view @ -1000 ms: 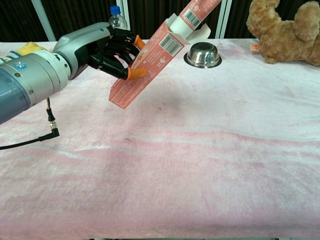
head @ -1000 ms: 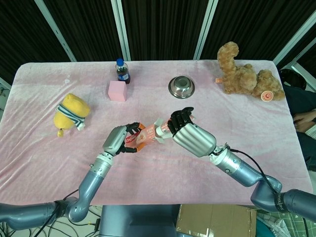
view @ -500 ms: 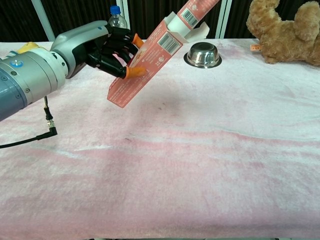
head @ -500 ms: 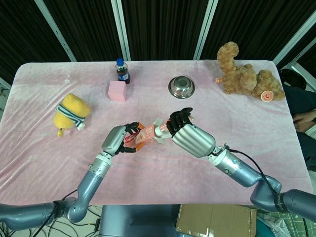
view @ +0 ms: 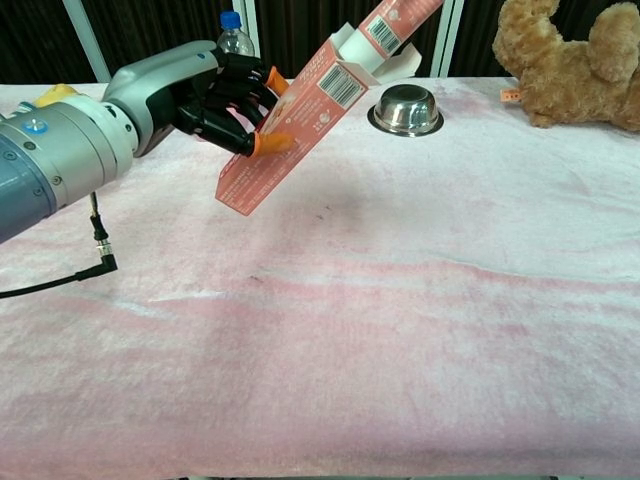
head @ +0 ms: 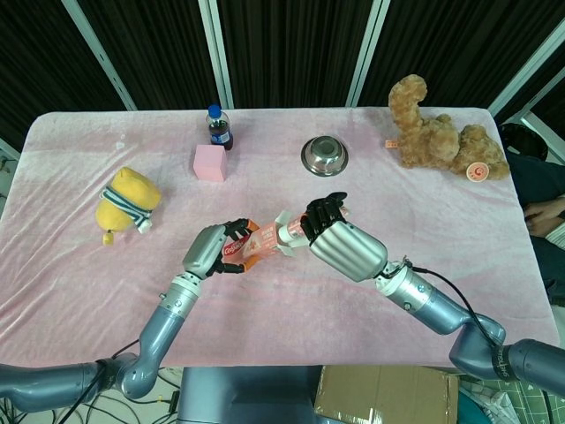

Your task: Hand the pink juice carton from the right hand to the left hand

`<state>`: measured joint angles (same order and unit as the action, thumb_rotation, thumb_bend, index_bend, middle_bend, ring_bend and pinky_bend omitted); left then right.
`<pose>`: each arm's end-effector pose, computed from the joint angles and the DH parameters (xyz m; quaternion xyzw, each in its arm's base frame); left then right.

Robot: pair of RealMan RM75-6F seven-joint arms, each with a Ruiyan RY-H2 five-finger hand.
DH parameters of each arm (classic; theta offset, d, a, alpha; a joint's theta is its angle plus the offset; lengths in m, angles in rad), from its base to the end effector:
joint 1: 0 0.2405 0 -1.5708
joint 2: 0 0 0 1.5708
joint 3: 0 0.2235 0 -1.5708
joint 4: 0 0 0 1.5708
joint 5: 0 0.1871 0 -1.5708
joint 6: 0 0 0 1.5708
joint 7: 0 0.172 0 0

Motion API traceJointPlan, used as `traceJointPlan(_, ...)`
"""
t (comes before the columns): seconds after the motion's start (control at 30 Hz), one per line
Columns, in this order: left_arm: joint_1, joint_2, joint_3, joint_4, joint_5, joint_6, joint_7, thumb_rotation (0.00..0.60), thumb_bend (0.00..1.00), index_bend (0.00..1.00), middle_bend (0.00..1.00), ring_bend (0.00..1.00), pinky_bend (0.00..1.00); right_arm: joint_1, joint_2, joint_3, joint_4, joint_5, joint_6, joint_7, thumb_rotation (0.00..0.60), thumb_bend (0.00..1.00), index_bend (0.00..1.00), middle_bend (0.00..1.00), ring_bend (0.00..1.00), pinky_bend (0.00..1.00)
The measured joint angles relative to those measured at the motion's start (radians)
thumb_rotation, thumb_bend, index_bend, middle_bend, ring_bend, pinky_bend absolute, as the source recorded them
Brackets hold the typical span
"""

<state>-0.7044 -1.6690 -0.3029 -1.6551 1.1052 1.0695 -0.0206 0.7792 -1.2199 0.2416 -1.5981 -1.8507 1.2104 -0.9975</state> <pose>-0.0505 0.3192 -0.0065 -0.5752 -0.5597 -0.5394 0.2547 -0.0176 -0.3114 0.1098 0.7137 0.3053 0.3516 0.5233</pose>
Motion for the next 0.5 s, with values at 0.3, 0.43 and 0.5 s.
traceJointPlan(0.3,-0.004,-0.008,-0.008,0.000,-0.024,0.001,0.015,0.600,0.33,0.40,0.41,0.35,0.42,0.005,-0.002,-0.003,-0.001,-0.018,-0.001,0.003,0.600,0.39,0.75,0.65,0.53,0.50)
traceJointPlan(0.43,-0.008,-0.009,-0.011,-0.006,-0.033,0.001,0.027,0.600,0.33,0.40,0.41,0.35,0.42,0.007,-0.003,-0.006,-0.003,-0.025,-0.003,0.003,0.600,0.39,0.75,0.65,0.53,0.50)
traceJointPlan(0.5,-0.010,-0.011,-0.012,-0.009,-0.034,0.001,0.030,0.600,0.33,0.40,0.41,0.35,0.42,0.008,-0.006,-0.007,-0.004,-0.028,-0.003,0.004,0.600,0.39,0.75,0.65,0.53,0.50)
